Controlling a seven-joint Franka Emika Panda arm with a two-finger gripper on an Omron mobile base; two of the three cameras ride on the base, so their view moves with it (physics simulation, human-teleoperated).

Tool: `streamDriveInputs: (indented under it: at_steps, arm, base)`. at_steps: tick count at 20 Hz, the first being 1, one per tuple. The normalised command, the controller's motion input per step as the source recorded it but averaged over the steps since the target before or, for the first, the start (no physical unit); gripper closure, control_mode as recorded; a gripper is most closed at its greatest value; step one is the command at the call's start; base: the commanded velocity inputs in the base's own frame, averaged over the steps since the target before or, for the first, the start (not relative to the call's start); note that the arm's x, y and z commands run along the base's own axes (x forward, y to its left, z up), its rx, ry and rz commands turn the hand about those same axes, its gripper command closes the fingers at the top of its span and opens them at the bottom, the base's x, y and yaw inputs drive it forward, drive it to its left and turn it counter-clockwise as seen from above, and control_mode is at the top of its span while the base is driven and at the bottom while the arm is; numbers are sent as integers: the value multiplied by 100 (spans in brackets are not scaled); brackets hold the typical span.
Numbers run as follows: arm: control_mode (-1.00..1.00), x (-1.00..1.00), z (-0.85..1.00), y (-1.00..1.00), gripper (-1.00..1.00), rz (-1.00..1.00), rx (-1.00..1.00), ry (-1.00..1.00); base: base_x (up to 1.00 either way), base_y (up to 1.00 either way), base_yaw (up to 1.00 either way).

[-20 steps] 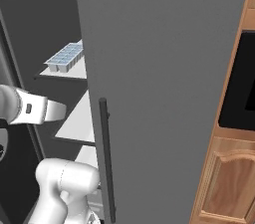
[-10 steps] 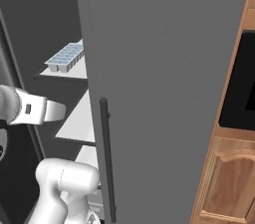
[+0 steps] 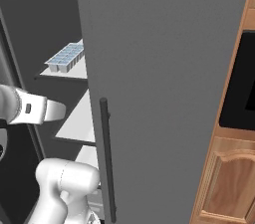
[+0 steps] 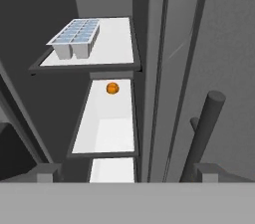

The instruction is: Open the freezer door, pick up the ice cube tray from the freezer, and place it on the dining counter.

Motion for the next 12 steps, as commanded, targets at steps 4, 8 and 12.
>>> streamDriveInputs:
  at_steps: [4,8,12]
  arm:
    - [-100,18,33,0,-100,0,0,6]
    - [-100,35,27,3,-100,0,0,3]
    - [-100,39,21,1,-100,1,0,3]
  base:
    - [0,0,0]
    - [0,0,0]
    - [0,0,0]
